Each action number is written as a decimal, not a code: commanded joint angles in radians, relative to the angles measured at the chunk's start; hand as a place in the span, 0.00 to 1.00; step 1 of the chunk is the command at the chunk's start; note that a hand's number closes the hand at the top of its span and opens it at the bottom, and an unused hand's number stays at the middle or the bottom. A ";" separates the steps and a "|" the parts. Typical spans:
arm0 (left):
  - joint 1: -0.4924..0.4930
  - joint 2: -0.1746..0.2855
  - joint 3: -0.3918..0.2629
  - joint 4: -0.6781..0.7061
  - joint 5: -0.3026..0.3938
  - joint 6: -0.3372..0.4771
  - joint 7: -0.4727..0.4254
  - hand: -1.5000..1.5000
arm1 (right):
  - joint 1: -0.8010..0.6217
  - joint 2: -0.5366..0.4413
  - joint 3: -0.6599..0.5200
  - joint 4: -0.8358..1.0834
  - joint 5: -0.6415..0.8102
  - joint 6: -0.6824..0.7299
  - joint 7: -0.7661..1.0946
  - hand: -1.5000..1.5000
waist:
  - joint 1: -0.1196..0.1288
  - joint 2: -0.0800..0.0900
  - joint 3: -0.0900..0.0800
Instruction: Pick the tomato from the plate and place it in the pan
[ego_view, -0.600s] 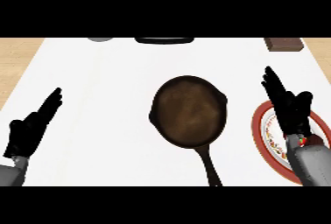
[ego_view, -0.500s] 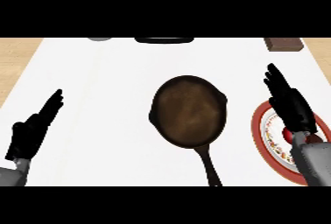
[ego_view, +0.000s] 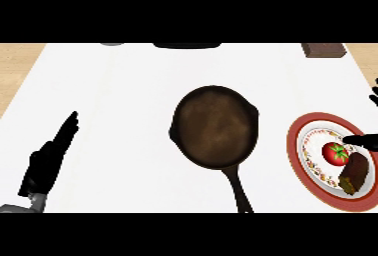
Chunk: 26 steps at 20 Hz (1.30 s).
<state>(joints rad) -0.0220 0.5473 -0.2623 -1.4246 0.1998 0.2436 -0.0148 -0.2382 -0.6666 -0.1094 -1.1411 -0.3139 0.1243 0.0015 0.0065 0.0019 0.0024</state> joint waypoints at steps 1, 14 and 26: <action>0.019 -0.023 -0.029 -0.082 -0.032 0.048 0.075 0.50 | 0.063 -0.139 -0.044 0.139 0.041 0.118 -0.063 0.00 | 0.001 0.000 0.000; 0.023 -0.053 -0.036 -0.121 -0.065 0.046 0.113 0.50 | -0.131 -0.341 0.196 0.217 0.360 0.472 -0.234 0.00 | 0.022 0.002 -0.002; 0.056 -0.072 0.016 -0.127 -0.103 0.010 0.111 0.50 | -0.316 -0.206 0.281 0.190 0.478 0.639 0.028 0.00 | 0.004 -0.002 -0.003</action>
<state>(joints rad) 0.0122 0.4756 -0.2674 -1.5350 0.0989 0.2692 0.0949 -0.5333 -0.9068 0.1487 -0.9374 0.1335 0.7128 -0.0402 0.0153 0.0013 -0.0005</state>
